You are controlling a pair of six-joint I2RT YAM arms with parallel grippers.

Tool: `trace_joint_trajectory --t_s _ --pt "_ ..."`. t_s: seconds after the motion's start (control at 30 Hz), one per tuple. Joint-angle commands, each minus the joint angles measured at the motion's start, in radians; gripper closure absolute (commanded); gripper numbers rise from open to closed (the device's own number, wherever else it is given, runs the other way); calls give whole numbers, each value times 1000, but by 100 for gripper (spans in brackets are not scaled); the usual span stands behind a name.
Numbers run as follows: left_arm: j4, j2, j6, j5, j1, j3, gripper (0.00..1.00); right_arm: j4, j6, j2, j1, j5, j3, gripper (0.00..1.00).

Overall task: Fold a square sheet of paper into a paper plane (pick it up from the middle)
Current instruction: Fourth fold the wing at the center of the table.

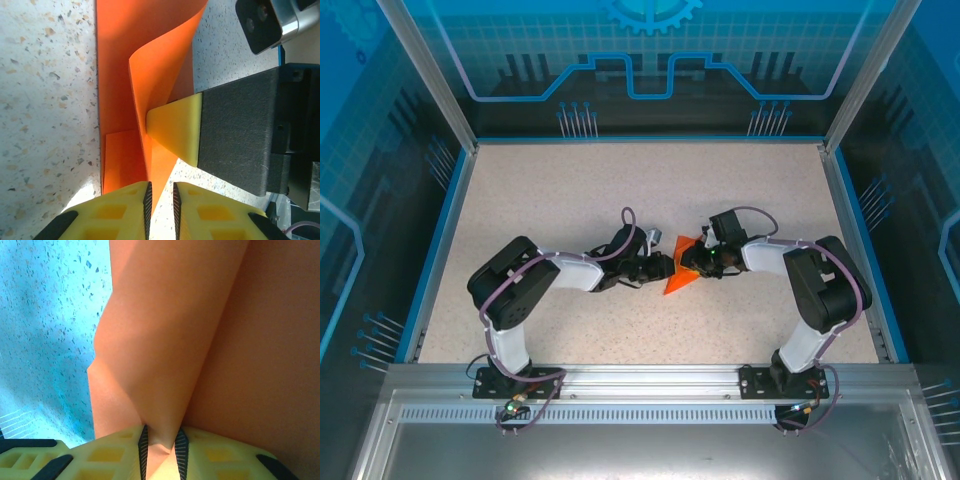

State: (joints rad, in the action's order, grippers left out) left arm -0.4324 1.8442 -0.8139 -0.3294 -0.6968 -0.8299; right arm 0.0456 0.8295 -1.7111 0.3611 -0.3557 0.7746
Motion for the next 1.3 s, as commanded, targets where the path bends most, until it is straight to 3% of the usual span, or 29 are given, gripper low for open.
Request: trace_joint_trajectory --t_s 0.0,0.17,0.37,0.83,1.27 --pt "-43 -44 -14 4 -7 8 78 109 6 -53 -1 90 -12 73" --pt "-47 -39 -30 -28 -12 12 76 120 13 -57 -1 92 -6 72" --pt "-29 -13 -38 -42 -14 -7 85 124 17 -61 -1 92 -6 72" --pt "93 42 -15 11 -17 -57 93 152 19 -70 -1 110 3 72" --pt "144 58 2 39 -17 -77 94 197 25 -93 -1 130 25 76"
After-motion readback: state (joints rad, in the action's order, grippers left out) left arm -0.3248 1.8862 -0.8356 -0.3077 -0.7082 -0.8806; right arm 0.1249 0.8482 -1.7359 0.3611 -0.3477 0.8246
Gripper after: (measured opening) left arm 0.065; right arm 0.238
